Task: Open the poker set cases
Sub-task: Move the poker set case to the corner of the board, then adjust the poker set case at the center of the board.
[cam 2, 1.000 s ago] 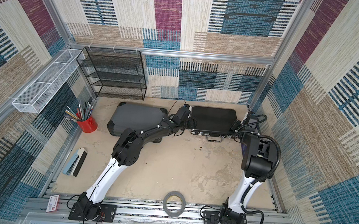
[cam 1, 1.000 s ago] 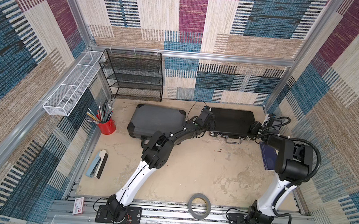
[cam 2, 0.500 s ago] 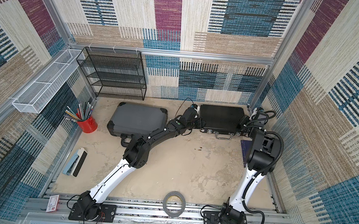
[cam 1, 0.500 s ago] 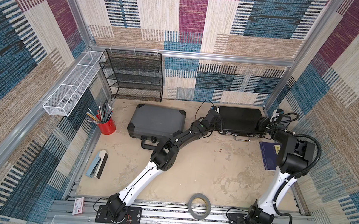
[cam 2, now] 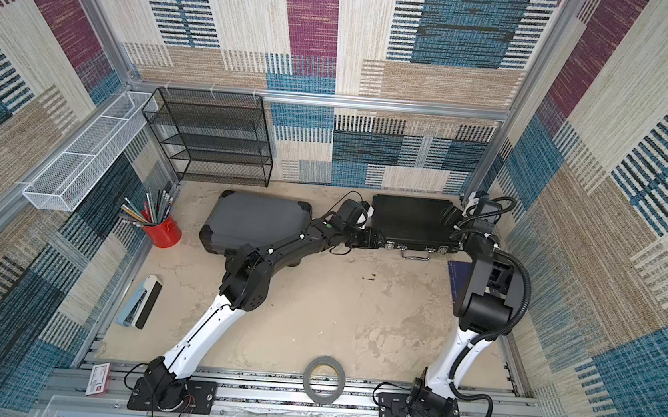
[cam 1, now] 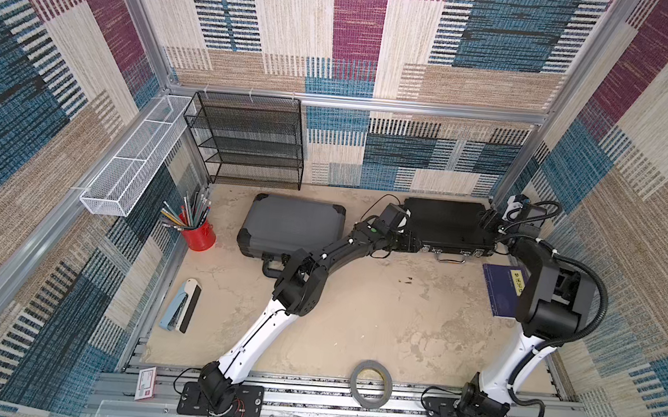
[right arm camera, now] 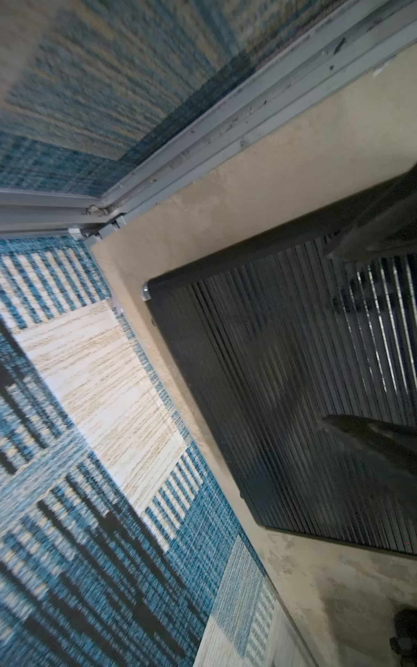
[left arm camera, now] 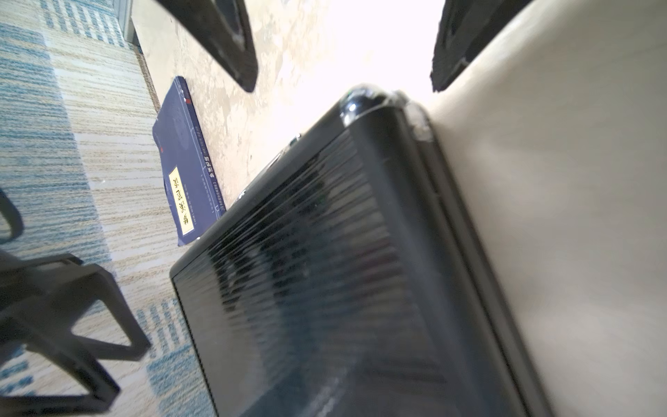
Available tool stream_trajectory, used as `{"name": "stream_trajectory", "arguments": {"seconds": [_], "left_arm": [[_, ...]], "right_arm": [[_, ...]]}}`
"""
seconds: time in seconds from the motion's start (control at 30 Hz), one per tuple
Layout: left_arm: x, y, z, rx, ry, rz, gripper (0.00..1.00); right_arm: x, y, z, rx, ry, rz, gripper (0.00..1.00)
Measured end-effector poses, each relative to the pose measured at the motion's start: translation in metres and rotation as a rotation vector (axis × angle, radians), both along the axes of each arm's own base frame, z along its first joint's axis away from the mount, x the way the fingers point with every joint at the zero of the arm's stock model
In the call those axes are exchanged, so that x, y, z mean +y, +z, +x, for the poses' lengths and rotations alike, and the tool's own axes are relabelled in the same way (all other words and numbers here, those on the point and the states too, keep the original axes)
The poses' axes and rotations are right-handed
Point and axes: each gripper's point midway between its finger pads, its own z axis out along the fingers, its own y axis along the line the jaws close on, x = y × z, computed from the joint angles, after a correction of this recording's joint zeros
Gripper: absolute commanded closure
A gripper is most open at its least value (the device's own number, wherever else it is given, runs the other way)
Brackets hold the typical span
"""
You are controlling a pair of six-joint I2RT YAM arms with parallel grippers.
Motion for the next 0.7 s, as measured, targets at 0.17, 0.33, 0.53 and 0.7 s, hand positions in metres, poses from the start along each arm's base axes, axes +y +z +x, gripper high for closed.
{"name": "stream_trajectory", "arguments": {"seconds": [0.17,0.33,0.53,0.7], "left_arm": [[0.048,0.059,0.015,-0.11,0.057,0.038,0.21],[0.11,0.132,0.0,-0.258,0.089,0.074,0.21],[0.238,0.167,-0.017,-0.364,0.266,0.197,0.22],[0.332,0.17,-0.042,-0.377,0.417,0.255,0.23]], "right_arm": [[0.018,0.031,-0.017,-0.038,0.011,-0.028,0.27],[0.061,0.058,-0.037,-0.083,0.074,-0.045,0.26],[0.123,0.061,-0.066,-0.106,0.177,-0.02,0.25],[0.185,0.056,-0.087,-0.115,0.28,0.053,0.24]]}}
